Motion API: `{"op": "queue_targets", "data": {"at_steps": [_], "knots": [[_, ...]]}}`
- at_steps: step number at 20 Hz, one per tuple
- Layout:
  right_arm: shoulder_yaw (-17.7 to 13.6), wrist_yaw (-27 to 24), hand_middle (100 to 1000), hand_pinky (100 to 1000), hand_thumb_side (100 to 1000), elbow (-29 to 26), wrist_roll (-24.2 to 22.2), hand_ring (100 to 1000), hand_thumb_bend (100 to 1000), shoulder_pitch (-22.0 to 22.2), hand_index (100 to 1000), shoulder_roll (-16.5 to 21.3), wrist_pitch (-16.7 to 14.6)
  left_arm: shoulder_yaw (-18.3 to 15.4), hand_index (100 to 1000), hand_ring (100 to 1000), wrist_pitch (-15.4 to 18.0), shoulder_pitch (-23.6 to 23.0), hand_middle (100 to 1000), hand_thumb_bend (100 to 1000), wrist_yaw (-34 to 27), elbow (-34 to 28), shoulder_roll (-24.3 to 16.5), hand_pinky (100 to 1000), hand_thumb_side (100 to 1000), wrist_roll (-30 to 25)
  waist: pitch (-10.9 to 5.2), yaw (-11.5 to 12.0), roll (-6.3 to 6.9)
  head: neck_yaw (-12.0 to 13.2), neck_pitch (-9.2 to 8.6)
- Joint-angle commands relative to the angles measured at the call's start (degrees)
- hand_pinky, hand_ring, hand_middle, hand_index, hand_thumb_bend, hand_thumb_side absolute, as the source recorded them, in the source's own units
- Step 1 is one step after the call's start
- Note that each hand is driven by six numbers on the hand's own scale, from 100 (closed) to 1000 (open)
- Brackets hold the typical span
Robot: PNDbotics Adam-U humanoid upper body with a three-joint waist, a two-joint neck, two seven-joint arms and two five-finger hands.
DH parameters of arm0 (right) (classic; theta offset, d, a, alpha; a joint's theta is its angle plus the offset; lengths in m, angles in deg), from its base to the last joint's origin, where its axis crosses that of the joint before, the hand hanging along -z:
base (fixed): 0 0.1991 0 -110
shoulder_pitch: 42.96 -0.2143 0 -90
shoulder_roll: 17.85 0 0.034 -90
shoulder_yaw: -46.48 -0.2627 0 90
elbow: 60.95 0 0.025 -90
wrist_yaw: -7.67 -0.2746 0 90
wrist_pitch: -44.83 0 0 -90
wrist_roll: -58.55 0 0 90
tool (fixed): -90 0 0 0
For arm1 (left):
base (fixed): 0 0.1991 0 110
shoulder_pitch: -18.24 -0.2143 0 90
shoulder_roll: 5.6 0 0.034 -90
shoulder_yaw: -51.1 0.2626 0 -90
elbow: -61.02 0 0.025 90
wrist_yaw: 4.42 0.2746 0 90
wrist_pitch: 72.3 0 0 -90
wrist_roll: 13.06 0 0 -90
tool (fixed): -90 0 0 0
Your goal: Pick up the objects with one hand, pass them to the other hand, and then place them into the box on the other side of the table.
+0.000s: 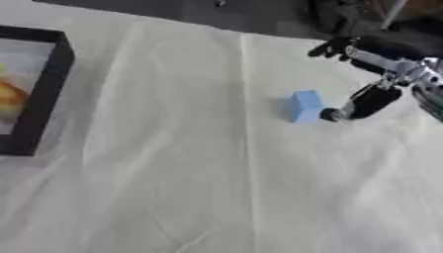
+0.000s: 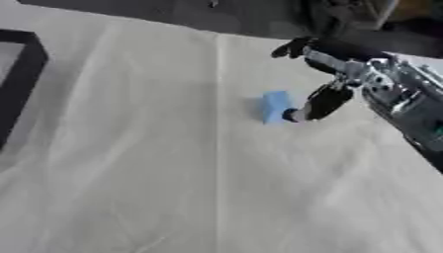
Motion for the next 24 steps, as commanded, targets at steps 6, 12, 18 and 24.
{"op": "queue_targets", "data": {"at_steps": [6,12,18,24], "knots": [[-0.4,4.9,898,918,100,-0.5,-1.0,931,499,0.9,890,0.4,3.8,-0.2,857,468,0.2,1.2,698,517,0.5,-1.0,0.0,1000,717,-0.1,0.18,2.3,-0.08,-2.4,-0.88],[-1.2,7.1,898,934,100,0.7,-2.2,932,470,1.5,892,0.5,4.4,-0.2,855,466,0.2,1.0,695,515,0.6,-1.0,0.1,1000,718,0.5,0.89,3.5,-0.58,-3.3,-1.27],[-2.0,8.8,898,949,100,2.3,-3.0,932,350,1.8,895,0.5,5.2,-0.2,853,465,-0.1,0.6,691,514,0.6,-1.0,0.2,1000,719,0.9,1.41,4.3,-0.98,-3.9,-1.44],[-2.5,11.5,899,970,100,4.4,-5.1,934,322,2.2,897,0.3,5.9,-0.4,853,464,-0.2,0.6,689,510,0.5,-1.0,0.2,1000,715,1.3,1.75,4.9,-1.22,-4.1,-1.67]]}}
